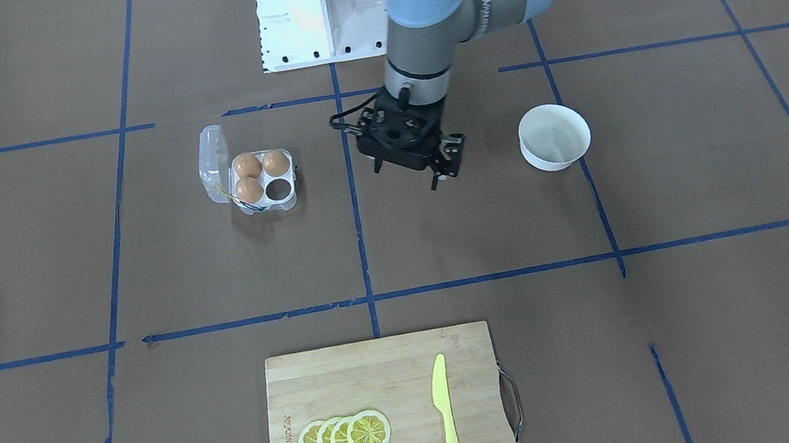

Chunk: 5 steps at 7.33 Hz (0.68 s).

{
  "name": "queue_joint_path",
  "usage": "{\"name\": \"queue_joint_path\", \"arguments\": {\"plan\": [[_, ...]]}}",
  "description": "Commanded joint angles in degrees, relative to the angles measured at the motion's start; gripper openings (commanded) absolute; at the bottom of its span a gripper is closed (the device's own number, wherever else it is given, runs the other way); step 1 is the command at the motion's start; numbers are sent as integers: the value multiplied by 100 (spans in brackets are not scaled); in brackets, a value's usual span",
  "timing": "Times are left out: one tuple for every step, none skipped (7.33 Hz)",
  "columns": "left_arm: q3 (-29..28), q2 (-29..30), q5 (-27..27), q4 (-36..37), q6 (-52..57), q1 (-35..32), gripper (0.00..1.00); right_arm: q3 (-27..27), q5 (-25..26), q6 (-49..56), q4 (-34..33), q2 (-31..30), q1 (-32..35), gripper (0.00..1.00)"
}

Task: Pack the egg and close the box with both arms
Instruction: 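Withdraw the left gripper up and away from the carton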

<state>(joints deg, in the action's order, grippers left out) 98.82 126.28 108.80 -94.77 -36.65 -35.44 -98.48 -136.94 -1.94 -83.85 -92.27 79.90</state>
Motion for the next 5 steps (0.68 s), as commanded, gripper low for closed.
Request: {"name": "queue_joint_path", "arguments": {"plan": [[436, -1539, 1059, -785, 754, -1057, 92, -22, 9, -26, 0, -1, 8, 100], [445, -2032, 1239, -1120, 1278, -1436, 92, -249, 0, -861, 9, 16, -9, 100], [428, -2420, 1397, -1227, 2023, -1762, 99, -521, 0, -1548, 209, -10, -218, 100], [358, -2676, 1825, -1228, 2500, -2252, 99, -645, -35, -1868, 489, -114, -499, 100], [340, -2931, 2125, -1228, 2731, -2623, 99, -847, 9, -2759, 814, -115, -1015, 100]]}}
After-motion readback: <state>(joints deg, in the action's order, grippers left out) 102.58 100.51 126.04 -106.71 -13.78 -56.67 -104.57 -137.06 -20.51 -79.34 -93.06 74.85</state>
